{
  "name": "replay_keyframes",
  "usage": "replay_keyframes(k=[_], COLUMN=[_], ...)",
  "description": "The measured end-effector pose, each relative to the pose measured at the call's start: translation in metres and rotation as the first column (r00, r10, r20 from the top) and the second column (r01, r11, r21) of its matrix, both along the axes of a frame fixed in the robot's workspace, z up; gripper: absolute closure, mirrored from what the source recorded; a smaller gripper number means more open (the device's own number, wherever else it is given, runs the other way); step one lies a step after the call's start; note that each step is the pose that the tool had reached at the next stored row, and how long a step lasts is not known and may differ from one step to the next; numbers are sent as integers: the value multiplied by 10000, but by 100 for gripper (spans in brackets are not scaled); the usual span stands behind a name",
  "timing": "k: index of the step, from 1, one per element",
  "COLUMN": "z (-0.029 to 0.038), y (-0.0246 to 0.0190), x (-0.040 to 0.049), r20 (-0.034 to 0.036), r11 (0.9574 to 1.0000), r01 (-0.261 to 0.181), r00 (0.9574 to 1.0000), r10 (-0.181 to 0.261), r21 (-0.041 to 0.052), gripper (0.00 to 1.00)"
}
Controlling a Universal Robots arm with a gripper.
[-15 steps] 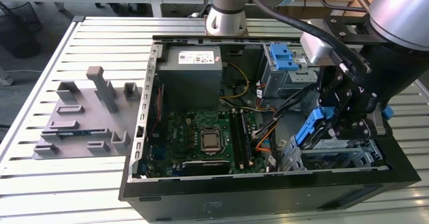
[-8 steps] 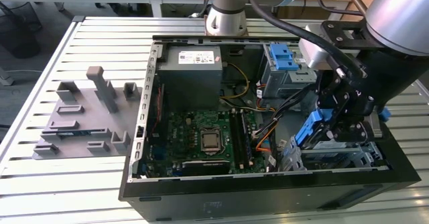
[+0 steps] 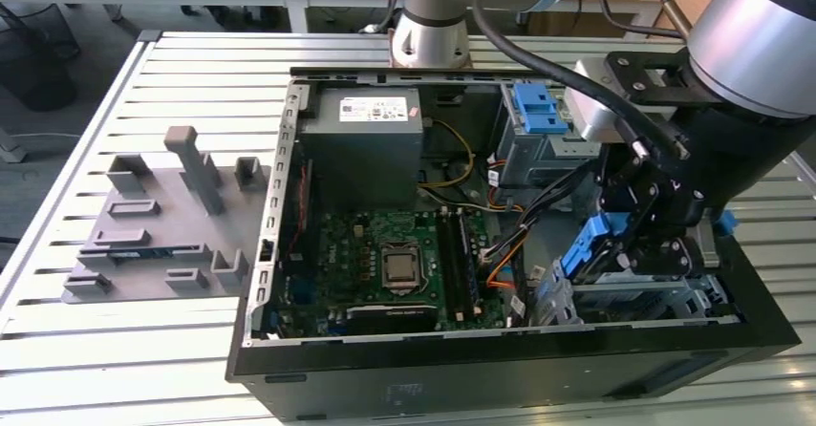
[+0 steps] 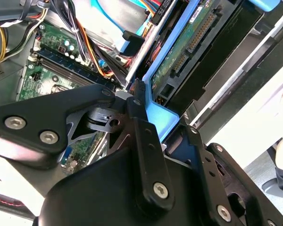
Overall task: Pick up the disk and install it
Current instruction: 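Insert the disk into the insertion slot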
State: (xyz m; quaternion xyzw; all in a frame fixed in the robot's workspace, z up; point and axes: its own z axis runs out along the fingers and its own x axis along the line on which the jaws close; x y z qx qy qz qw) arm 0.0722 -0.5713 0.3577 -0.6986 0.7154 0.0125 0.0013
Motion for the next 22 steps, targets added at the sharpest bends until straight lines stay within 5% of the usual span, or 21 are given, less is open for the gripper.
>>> replay_keyframes(k=[22], z=[-152], y=[0], x=[0], r20=[0], r11=[10000], r01=[0], r00=[10000], r10=[0], r21=[-5], gripper=[64])
